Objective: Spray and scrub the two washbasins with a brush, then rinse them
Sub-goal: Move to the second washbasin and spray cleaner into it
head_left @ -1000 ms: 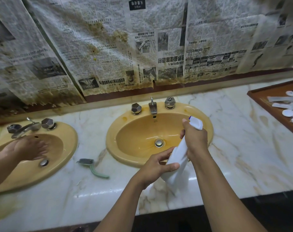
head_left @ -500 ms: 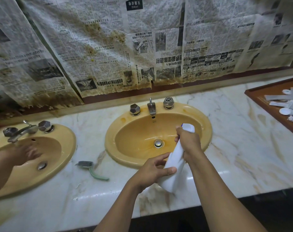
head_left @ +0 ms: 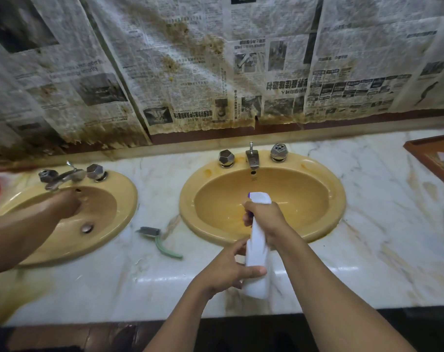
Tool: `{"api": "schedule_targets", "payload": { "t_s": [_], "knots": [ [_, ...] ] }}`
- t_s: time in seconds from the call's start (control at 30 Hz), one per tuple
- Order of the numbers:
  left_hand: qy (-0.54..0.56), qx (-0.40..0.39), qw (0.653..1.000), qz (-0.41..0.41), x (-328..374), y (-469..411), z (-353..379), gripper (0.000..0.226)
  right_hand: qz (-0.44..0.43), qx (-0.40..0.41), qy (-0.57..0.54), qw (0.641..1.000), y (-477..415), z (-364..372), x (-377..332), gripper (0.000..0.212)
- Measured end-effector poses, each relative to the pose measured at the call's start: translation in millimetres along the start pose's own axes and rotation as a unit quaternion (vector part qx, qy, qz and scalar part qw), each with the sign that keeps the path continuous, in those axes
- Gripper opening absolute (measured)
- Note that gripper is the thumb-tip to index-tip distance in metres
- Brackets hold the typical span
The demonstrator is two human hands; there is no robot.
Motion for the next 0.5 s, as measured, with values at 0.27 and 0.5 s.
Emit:
{"api": "schedule_targets", "payload": {
  "t_s": [0.27,0.5],
  "knots": [
    [0.015,0.014,1.0,-0.007,-10,4,4,0.066,0.018,-0.043,0.027,0.999,3,6,7,0.023],
    [0.005,-0.006,1.0,0.008,-2,-8,17,0.062,0.026,-0.01,0.071,0.997,4,-10,4,0.029]
  ]
}}
Point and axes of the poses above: each hand's wrist, its own y-axis away from the middle knuckle, its own z-axis out of the palm, x = y × z, the point moved 5 cm from there along -y, towards the middle knuckle, and after that the axes turned 13 degrees about -x, right-handed, at the moved point
